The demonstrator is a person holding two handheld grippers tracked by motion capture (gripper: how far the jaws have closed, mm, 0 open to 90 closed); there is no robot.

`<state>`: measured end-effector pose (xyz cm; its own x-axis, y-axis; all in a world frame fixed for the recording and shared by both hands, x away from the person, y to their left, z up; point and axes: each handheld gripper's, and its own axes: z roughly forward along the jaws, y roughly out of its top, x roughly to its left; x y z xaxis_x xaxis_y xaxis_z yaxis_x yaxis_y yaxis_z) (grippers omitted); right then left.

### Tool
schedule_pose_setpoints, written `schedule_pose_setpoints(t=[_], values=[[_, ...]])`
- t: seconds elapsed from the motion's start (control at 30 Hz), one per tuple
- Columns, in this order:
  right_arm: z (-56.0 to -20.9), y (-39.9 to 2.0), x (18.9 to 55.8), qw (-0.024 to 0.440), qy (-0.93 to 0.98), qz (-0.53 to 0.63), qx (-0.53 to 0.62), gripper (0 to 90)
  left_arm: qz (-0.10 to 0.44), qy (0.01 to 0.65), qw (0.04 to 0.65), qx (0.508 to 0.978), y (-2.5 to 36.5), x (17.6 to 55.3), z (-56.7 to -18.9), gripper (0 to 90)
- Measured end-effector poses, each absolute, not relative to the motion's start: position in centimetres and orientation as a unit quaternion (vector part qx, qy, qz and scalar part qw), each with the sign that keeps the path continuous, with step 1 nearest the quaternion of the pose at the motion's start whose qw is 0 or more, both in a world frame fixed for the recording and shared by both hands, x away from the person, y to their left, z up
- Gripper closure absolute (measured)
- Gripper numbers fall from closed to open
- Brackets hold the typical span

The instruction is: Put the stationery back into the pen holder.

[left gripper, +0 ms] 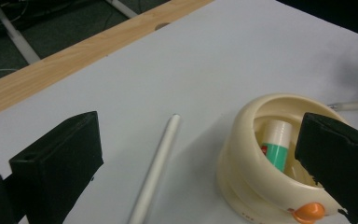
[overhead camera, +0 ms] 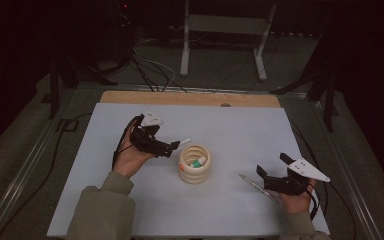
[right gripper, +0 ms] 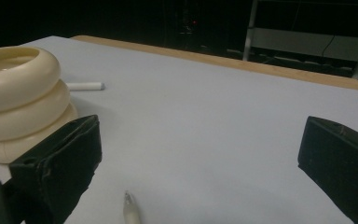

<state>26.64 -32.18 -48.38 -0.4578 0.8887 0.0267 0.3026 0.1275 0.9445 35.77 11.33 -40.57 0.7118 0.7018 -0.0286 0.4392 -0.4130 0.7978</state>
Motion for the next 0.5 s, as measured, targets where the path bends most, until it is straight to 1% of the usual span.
schedule_pose_setpoints(t=[0.27, 0.5], values=[[-48.38, -32.18, 26.65, 0.292, 0.691, 0.501, 0.431, 0.0, 0.172, 0.348, 0.417, 0.822, 11.51, 36.19, -40.85, 1.3], [-48.4, -32.17, 26.67, 0.292, 0.692, 0.501, 0.43, 0.0, 0.172, 0.347, 0.415, 0.823, 11.57, 36.72, -41.3, 1.3]])
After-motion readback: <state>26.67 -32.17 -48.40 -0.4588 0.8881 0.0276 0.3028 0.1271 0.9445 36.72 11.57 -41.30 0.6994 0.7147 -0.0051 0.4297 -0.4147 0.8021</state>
